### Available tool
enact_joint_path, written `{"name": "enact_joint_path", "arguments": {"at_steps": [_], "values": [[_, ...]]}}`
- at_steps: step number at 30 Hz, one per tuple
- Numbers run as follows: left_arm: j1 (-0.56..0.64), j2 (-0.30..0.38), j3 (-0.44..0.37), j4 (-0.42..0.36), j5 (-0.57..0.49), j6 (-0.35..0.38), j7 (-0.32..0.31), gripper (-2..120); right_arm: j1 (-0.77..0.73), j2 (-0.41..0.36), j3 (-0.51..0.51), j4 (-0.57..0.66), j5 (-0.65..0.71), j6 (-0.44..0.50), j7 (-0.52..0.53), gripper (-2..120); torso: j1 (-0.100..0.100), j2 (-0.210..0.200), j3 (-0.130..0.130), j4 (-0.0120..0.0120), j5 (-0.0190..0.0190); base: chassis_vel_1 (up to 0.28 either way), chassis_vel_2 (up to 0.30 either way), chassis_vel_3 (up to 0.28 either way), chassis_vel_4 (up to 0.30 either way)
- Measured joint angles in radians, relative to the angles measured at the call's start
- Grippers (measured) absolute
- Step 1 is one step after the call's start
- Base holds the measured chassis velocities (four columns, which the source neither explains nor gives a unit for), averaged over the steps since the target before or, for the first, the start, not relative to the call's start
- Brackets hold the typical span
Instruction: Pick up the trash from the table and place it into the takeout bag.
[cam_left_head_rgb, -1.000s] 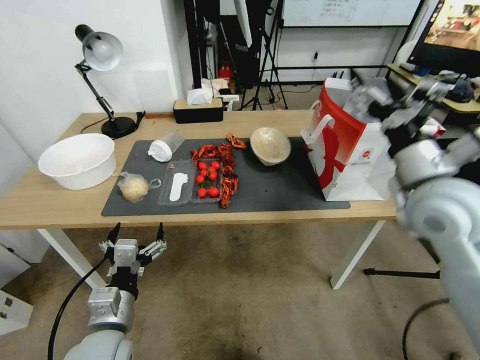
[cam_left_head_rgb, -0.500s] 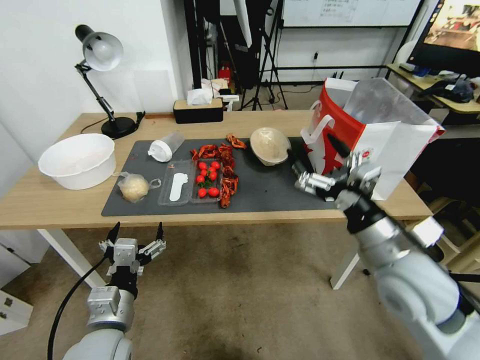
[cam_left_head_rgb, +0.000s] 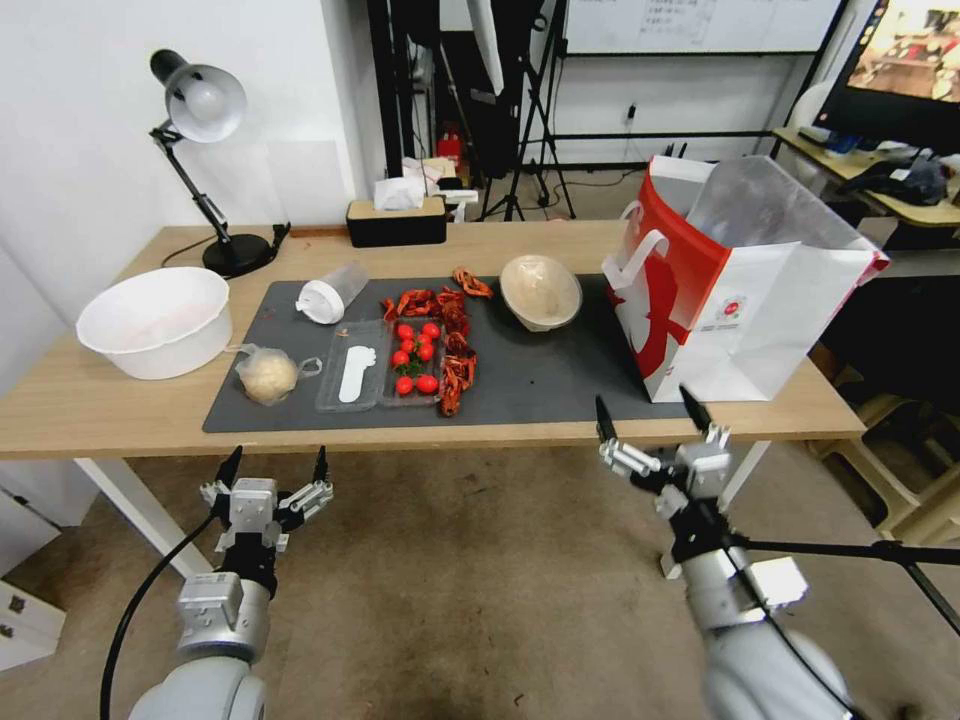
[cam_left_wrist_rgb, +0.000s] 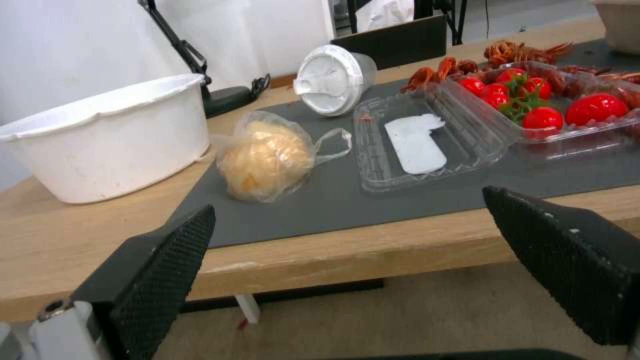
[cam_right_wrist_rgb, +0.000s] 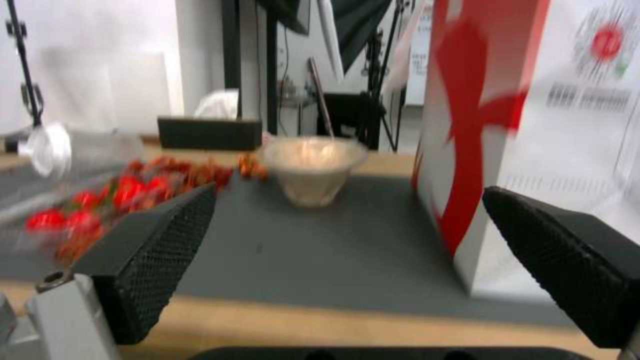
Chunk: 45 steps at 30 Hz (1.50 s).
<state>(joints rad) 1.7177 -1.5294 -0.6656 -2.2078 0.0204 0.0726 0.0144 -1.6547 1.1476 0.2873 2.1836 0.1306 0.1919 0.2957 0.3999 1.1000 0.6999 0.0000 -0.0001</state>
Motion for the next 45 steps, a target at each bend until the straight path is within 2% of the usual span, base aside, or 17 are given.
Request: {"name": "enact_joint_path", "arguments": {"at_steps": [3, 20, 31, 34, 38, 39, 41, 42, 45], "values": [[-0.001, 0.002, -0.001, 0.003, -0.001, 0.0, 0.0, 100, -0.007, 0.017, -0.034, -0.037, -0.024, 0.014, 0.017, 100, 0.0, 0.0, 0.0, 0.0001, 0.0, 0.0, 0.0, 0.0, 0.0], [-0.002, 0.003, -0.002, 0.008, -0.002, -0.002, -0.001, 100, -0.004, 0.031, -0.056, -0.111, -0.027, 0.027, 0.047, 100, 0.0, 0.0, 0.0, 0.0, 0.0001, 0.0, 0.0, 0.0, 0.0], [-0.003, 0.002, -0.002, 0.009, -0.002, -0.002, -0.001, 100, 0.009, 0.027, -0.056, -0.103, -0.019, 0.024, 0.048, 97, 0.0, 0.0, 0.0, 0.0, 0.0, 0.0, 0.0, 0.0, 0.0], [-0.001, 0.002, -0.002, 0.009, -0.002, -0.004, -0.001, 100, 0.026, 0.021, -0.055, -0.086, 0.007, -0.003, 0.057, 97, 0.0, 0.0, 0.0, -0.0001, 0.0, 0.0, 0.0, 0.0, 0.0], [0.001, 0.0, -0.001, 0.006, 0.0, -0.005, -0.001, 100, 0.185, 0.001, -0.092, -0.043, 0.175, -0.149, 0.146, 95, 0.0, 0.0, 0.0, 0.0002, 0.0002, 0.0, 0.0, 0.0, 0.0], [0.001, 0.0, -0.001, 0.006, 0.0, -0.005, -0.001, 100, 0.185, 0.001, -0.092, -0.043, 0.175, -0.149, 0.146, 95, 0.0, 0.0, 0.0, 0.0002, 0.0002, 0.0, 0.0, 0.0, 0.0], [0.004, -0.003, 0.0, 0.003, 0.003, -0.006, -0.001, 100, 0.279, -0.012, -0.122, -0.041, 0.316, -0.221, 0.174, 95, 0.0, 0.0, 0.0, -0.0002, 0.0001, 0.0, 0.0, 0.0, 0.0], [0.004, -0.003, 0.0, 0.003, 0.003, -0.006, -0.001, 100, 0.279, -0.012, -0.122, -0.041, 0.316, -0.221, 0.174, 95, 0.0, 0.0, 0.0, -0.0002, 0.0001, 0.0, 0.0, 0.0, 0.0], [0.009, -0.006, -0.004, -0.001, 0.005, -0.008, -0.001, 100, 0.469, -0.011, -0.184, -0.127, 0.576, -0.268, 0.211, 95, 0.0, 0.0, 0.0, -0.0001, 0.0, 0.0, 0.0, 0.0, 0.0]]}}
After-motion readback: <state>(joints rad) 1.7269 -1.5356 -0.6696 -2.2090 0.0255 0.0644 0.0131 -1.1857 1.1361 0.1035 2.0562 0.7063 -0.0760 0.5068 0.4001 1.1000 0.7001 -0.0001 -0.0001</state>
